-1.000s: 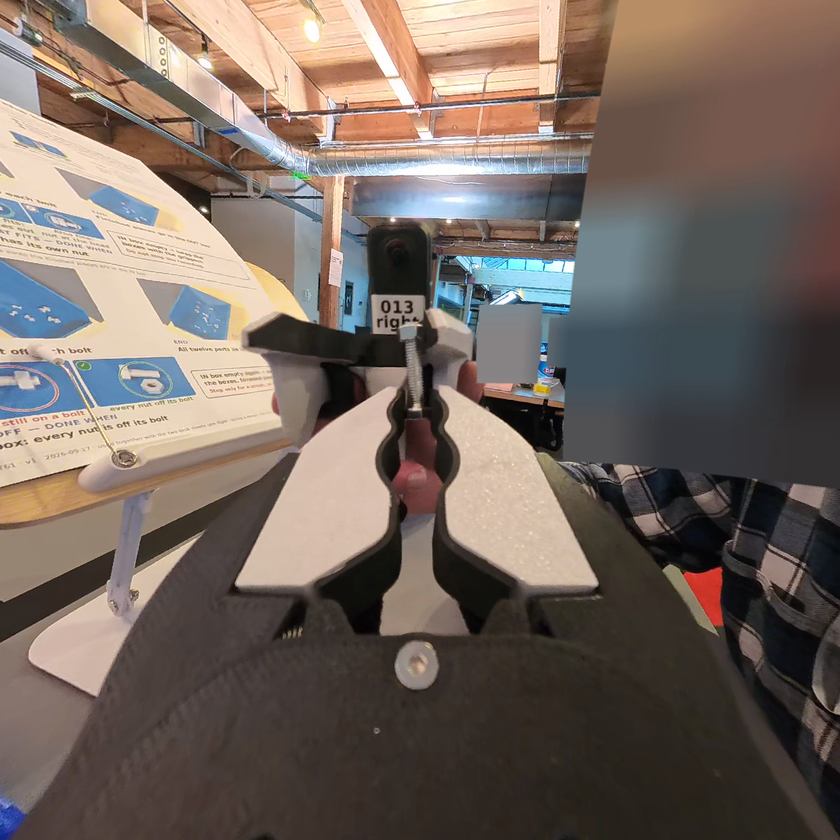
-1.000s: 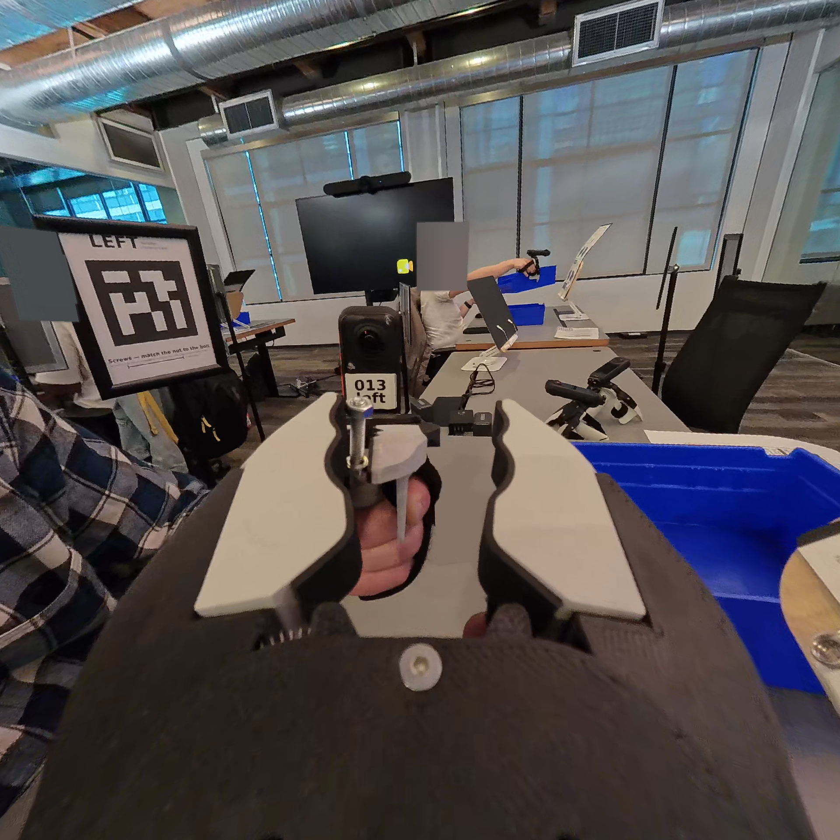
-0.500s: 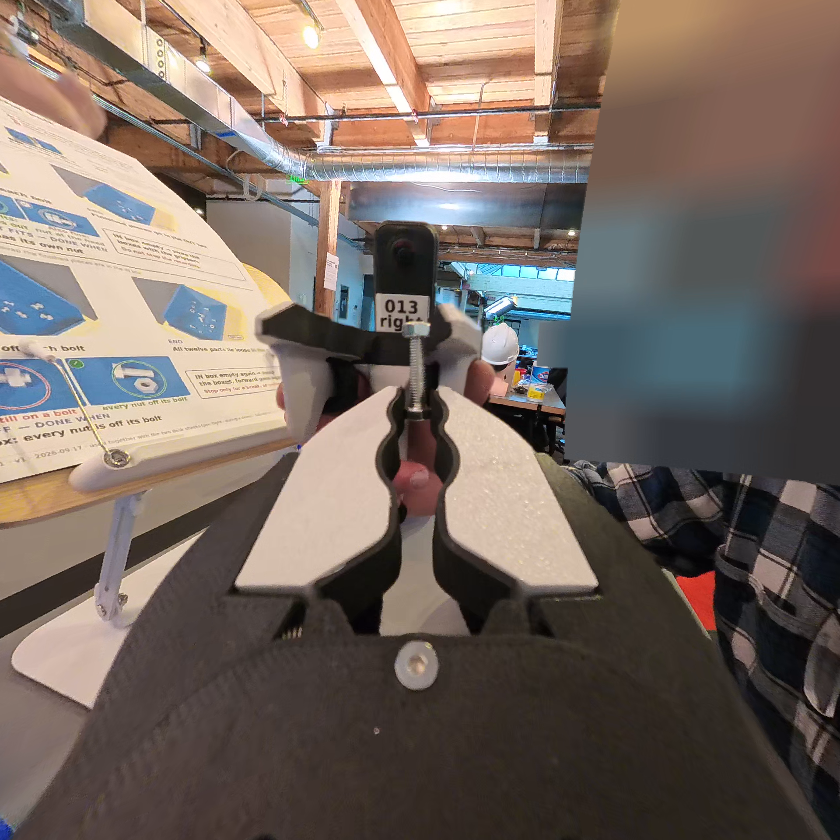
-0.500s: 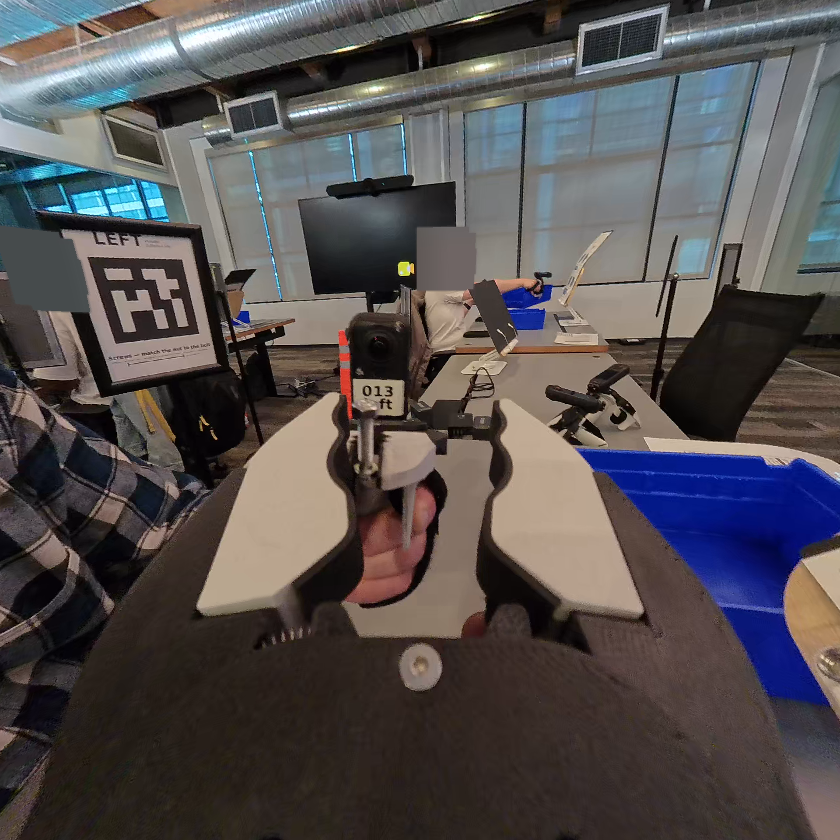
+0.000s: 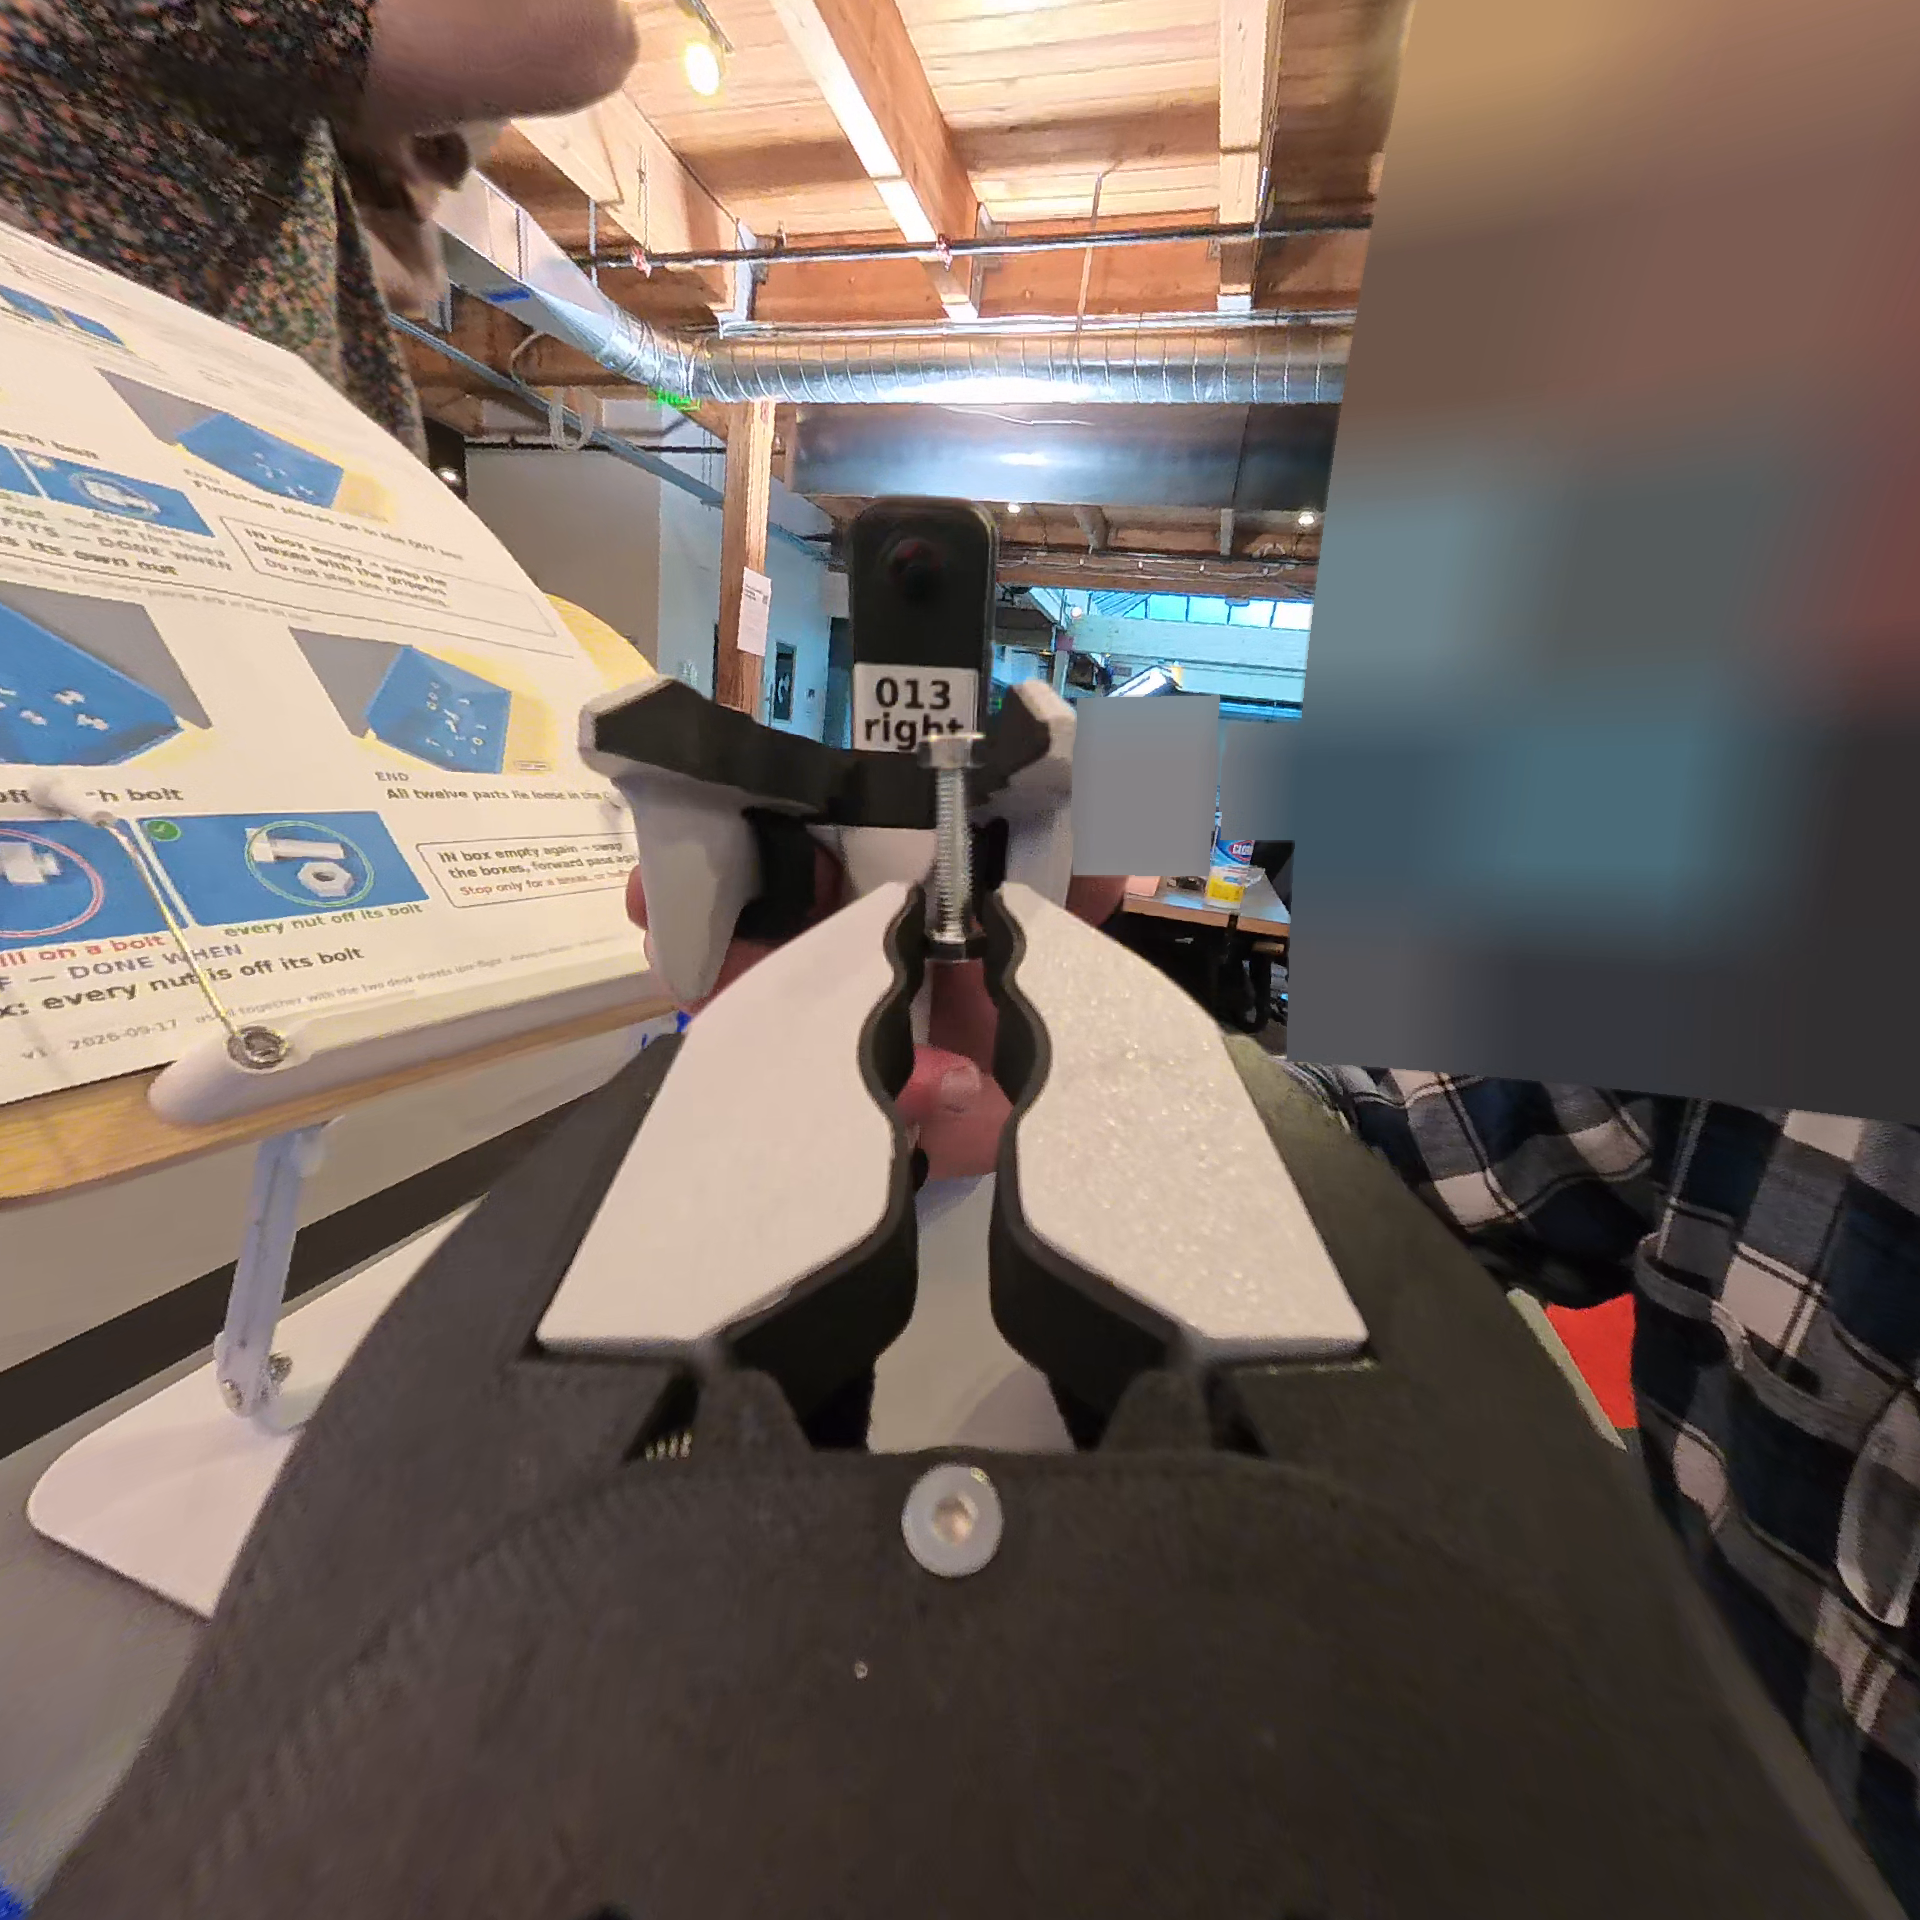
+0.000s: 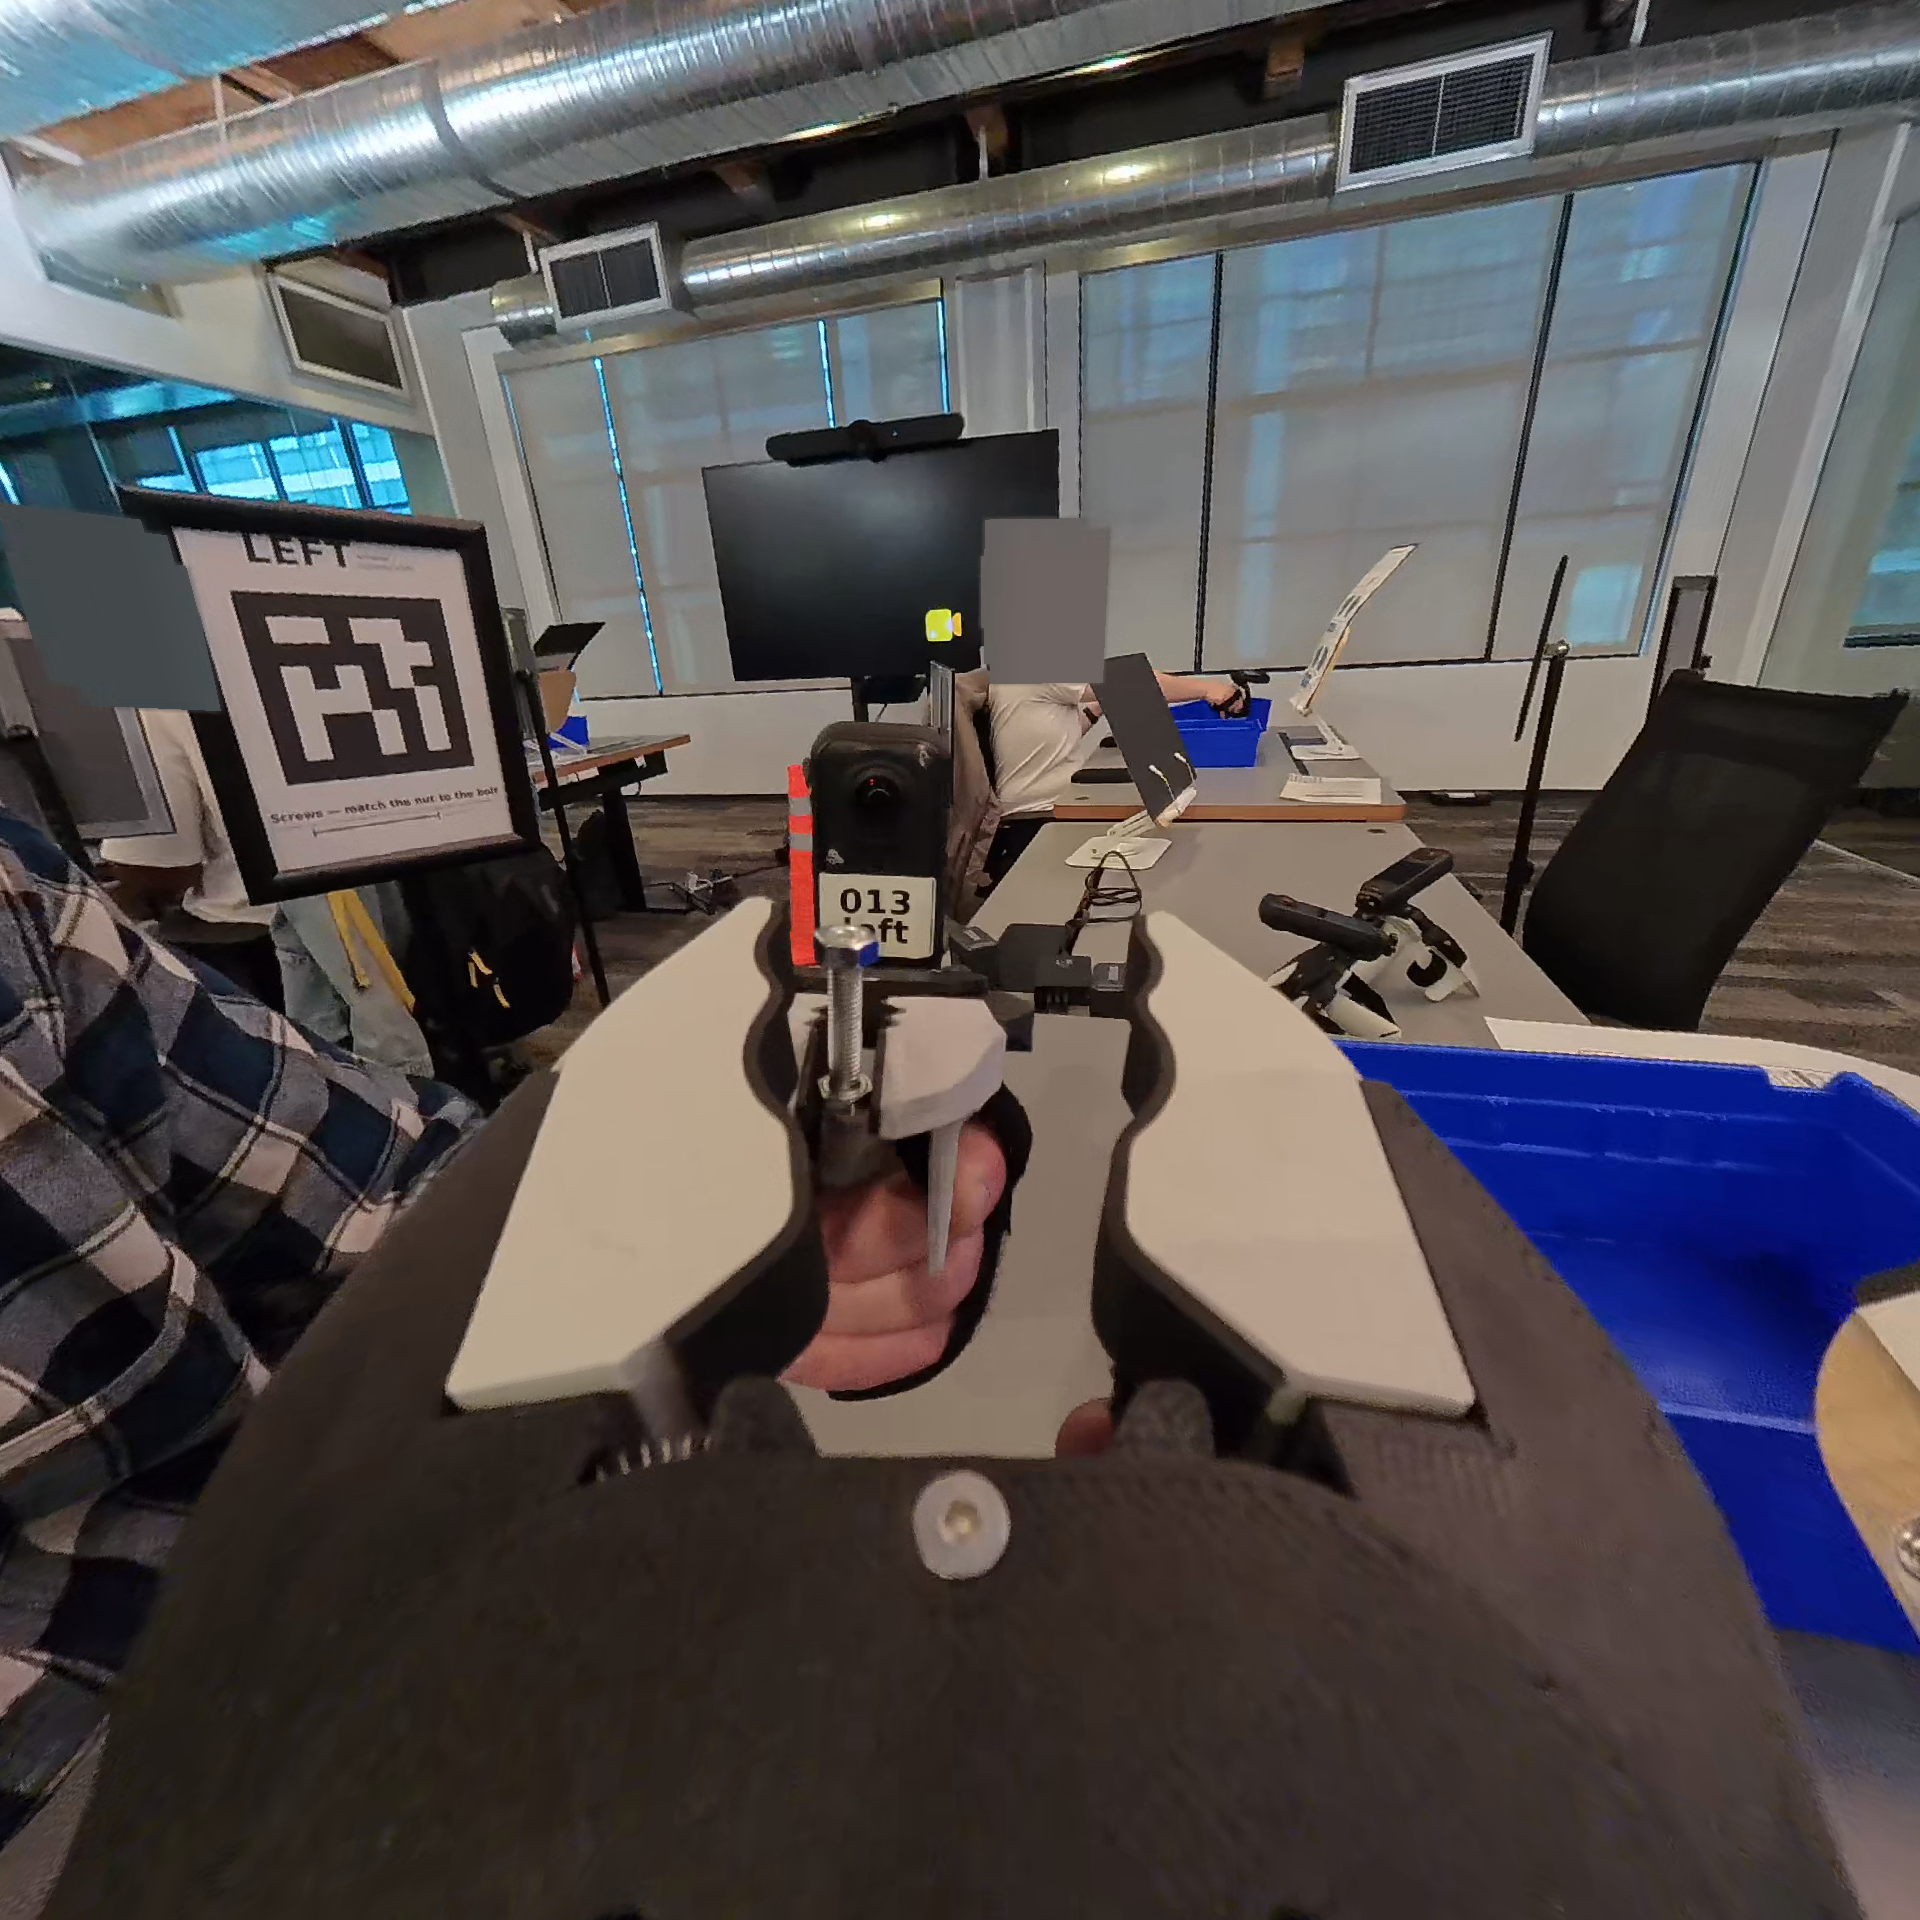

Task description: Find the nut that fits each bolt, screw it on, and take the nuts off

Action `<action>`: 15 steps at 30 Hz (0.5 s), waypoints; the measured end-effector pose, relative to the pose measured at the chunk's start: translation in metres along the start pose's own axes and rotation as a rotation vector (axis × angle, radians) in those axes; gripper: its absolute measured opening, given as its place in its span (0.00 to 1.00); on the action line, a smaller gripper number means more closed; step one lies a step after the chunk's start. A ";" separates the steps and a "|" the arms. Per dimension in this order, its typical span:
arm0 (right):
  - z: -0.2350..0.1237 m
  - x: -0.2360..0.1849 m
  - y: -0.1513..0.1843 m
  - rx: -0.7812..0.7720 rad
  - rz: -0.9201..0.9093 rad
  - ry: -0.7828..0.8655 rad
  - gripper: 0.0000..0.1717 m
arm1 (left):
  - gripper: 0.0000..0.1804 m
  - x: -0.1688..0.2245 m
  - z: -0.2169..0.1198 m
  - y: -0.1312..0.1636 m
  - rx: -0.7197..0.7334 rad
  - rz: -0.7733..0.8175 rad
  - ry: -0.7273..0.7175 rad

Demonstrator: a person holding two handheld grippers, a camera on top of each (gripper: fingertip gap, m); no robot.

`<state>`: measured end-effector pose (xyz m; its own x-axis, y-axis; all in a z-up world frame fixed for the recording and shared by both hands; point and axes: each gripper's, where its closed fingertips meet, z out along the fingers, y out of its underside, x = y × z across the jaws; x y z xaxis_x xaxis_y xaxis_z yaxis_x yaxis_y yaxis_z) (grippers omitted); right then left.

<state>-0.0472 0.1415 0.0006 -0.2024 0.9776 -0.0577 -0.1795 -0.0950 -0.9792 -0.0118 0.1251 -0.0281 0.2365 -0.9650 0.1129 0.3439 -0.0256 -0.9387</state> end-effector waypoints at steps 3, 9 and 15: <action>-0.002 0.005 0.004 -0.016 0.006 0.017 0.37 | 0.06 0.001 0.001 0.001 -0.002 0.004 -0.001; -0.013 0.020 0.001 0.002 0.025 0.050 0.36 | 0.06 0.002 -0.006 -0.013 0.048 0.013 -0.001; -0.006 0.007 -0.003 0.016 0.016 0.007 0.36 | 0.06 -0.001 -0.004 -0.006 0.029 -0.002 -0.004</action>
<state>-0.0419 0.1496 0.0015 -0.1986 0.9772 -0.0747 -0.1921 -0.1135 -0.9748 -0.0178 0.1253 -0.0242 0.2397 -0.9638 0.1164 0.3705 -0.0200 -0.9286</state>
